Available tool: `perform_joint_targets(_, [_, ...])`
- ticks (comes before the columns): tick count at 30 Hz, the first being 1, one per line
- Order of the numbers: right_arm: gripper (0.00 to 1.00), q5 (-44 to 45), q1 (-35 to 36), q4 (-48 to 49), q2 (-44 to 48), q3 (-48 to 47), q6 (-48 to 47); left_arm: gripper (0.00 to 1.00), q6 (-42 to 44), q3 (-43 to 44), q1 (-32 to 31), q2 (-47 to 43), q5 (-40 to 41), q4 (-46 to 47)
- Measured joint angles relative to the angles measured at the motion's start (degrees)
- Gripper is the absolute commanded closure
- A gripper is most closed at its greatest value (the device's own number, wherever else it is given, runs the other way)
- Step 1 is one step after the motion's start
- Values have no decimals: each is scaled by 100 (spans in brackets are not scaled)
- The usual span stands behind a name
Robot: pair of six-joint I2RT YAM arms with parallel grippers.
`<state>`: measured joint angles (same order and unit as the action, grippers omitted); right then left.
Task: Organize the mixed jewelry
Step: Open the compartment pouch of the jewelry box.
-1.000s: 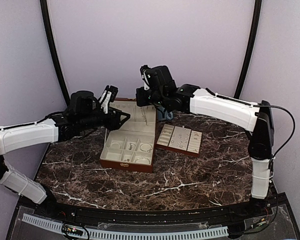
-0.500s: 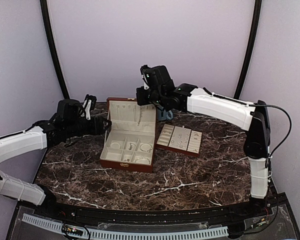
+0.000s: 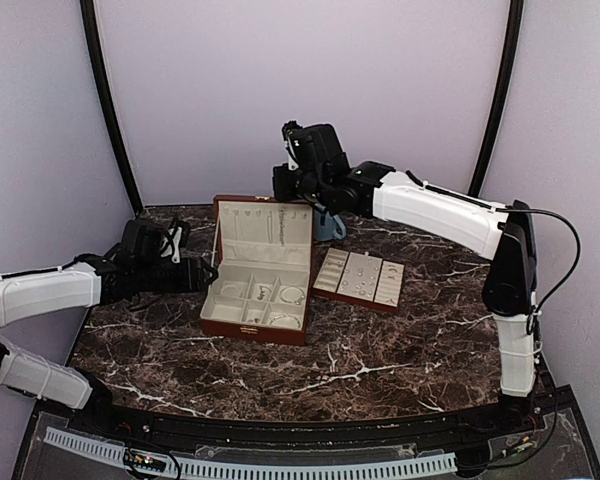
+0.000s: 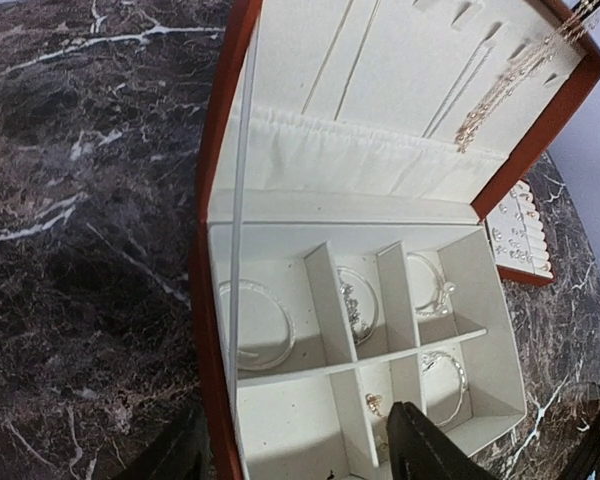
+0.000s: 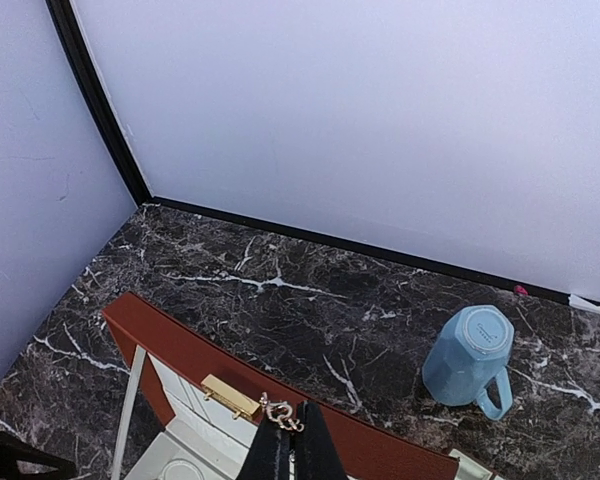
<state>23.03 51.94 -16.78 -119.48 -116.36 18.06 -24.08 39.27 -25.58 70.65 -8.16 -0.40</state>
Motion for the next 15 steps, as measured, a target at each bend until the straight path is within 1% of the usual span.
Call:
perform_joint_targets(7, [100,9,-22,9,0,-11,-68,37,-17,-136,13,278,-42,-2])
perform_joint_targets(15, [100,90,-22,79,-22,-11,-212,46,-9,-251,26,407,-103,11])
